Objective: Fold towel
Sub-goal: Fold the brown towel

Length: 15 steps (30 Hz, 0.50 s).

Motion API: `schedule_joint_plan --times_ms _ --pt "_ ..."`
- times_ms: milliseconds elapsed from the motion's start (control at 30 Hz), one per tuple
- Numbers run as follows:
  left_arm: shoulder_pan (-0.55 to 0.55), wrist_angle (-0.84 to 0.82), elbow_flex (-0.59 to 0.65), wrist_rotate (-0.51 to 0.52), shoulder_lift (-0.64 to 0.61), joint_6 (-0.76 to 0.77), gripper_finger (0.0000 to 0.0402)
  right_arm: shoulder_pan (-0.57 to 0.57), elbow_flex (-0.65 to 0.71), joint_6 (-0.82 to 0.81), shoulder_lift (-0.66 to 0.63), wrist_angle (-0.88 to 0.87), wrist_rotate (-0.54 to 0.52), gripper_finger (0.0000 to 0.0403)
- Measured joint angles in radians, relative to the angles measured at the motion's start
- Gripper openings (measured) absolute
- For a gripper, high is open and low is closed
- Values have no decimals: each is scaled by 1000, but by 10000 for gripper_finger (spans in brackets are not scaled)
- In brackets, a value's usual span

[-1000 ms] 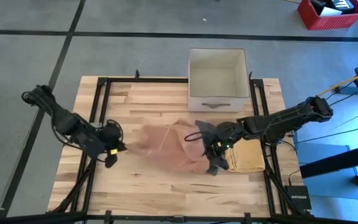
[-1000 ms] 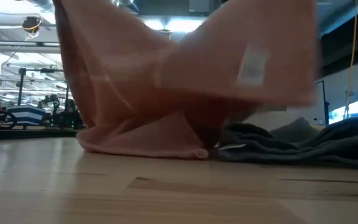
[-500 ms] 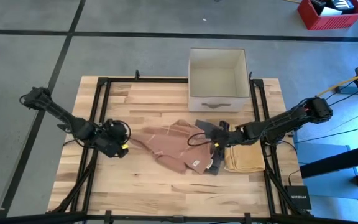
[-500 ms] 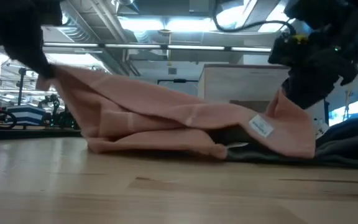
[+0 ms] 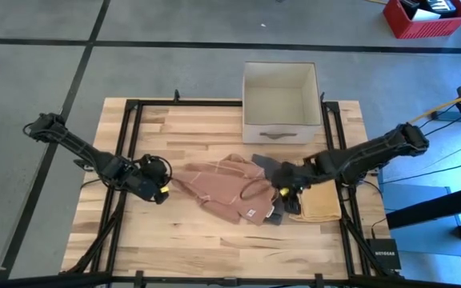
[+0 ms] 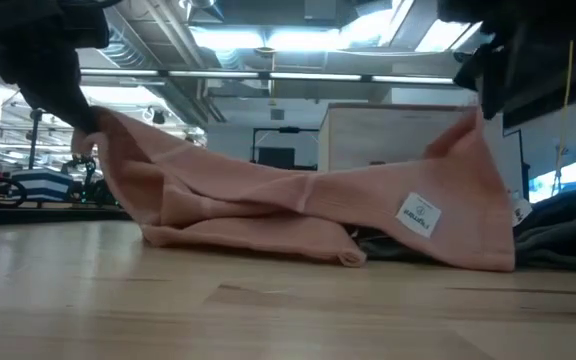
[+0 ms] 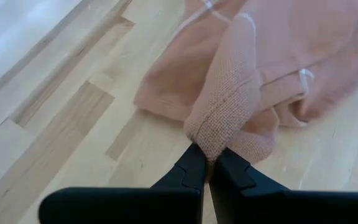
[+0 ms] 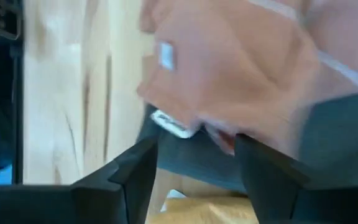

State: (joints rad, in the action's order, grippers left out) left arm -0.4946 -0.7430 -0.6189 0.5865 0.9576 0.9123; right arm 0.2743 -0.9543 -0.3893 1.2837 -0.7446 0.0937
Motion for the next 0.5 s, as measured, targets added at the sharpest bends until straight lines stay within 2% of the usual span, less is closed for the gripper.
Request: schedule_joint_plan --times_ms 167,300,400,500 --pt "0 -1 0 0 0 5 5 135 0 -74 15 -58 -135 214" --pt "0 0 0 0 0 5 5 242 0 -254 17 -87 -146 201" --pt "3 15 0 27 0 19 5 322 0 -287 41 92 -212 193" --pt "20 84 0 79 0 -5 5 392 0 -183 110 297 -368 189"
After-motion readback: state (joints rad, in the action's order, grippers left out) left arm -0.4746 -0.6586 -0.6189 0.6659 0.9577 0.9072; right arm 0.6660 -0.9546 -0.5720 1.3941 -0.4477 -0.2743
